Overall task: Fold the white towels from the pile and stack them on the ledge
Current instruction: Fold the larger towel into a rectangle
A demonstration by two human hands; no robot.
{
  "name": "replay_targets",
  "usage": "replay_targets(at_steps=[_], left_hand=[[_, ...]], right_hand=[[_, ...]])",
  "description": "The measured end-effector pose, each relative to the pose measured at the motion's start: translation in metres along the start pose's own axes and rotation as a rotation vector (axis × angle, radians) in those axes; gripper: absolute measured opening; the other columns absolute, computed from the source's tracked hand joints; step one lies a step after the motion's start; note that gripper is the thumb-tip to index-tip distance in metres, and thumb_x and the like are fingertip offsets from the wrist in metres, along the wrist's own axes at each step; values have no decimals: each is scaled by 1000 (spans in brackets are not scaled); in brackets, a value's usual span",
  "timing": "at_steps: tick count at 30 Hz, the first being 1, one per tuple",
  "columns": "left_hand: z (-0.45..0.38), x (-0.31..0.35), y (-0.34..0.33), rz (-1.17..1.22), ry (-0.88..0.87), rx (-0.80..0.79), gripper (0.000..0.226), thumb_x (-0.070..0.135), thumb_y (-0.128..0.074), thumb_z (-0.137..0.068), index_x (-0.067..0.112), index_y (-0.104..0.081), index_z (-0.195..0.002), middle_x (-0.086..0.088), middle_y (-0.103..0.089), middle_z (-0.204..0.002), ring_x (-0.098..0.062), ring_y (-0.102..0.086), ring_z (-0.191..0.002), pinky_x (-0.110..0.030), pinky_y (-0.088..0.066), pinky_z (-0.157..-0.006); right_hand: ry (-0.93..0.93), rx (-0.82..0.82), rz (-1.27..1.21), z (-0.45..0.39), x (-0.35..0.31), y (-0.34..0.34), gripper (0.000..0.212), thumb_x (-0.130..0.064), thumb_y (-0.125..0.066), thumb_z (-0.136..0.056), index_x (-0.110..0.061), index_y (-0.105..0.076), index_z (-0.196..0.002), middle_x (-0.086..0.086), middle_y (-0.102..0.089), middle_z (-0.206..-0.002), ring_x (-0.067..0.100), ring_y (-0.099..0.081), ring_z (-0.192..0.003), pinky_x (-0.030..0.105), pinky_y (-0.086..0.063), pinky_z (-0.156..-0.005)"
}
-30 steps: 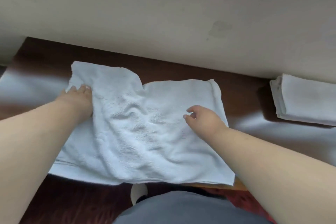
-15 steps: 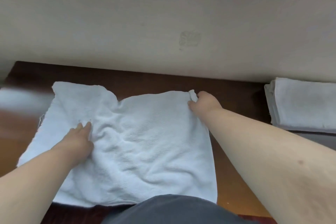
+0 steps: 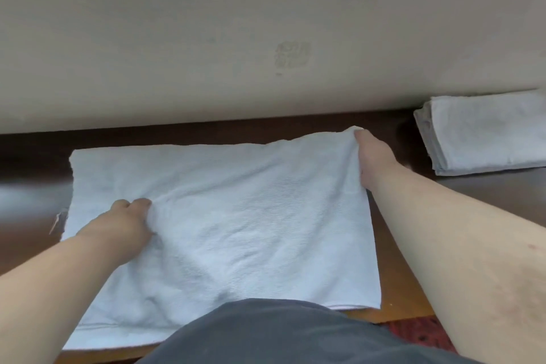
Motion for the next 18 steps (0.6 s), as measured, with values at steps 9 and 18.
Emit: replay_targets(at_steps=[9, 18], left_hand=[[-70, -69, -51, 44, -48, 21, 82, 24, -67, -69, 35, -41, -146, -2, -37, -123, -20, -53, -82, -34, -47, -72], [-95, -87, -64, -21, -13, 1, 90, 24, -69, -65, 34, -38, -149, 3, -33, -117, -16, -56, -76, -30, -48, -67]], right_hand=[[-49, -164, -300, -11, -6, -7, 30, -38, -66, -83, -14, -76, -99, 9, -77, -97, 26, -75, -80, 41, -61, -65], [-1, -292, -34, -23, -9, 3, 34, -39, -67, -92, -15, -68, -116, 6, -76, -105, 23, -73, -99, 42, -55, -93]])
Point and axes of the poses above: each hand's wrist, its own z-axis away from the middle knuckle, its own y-axis out of the back of the hand, x = y × z, the point moved 7 cm from there along -z, towards the middle knuckle
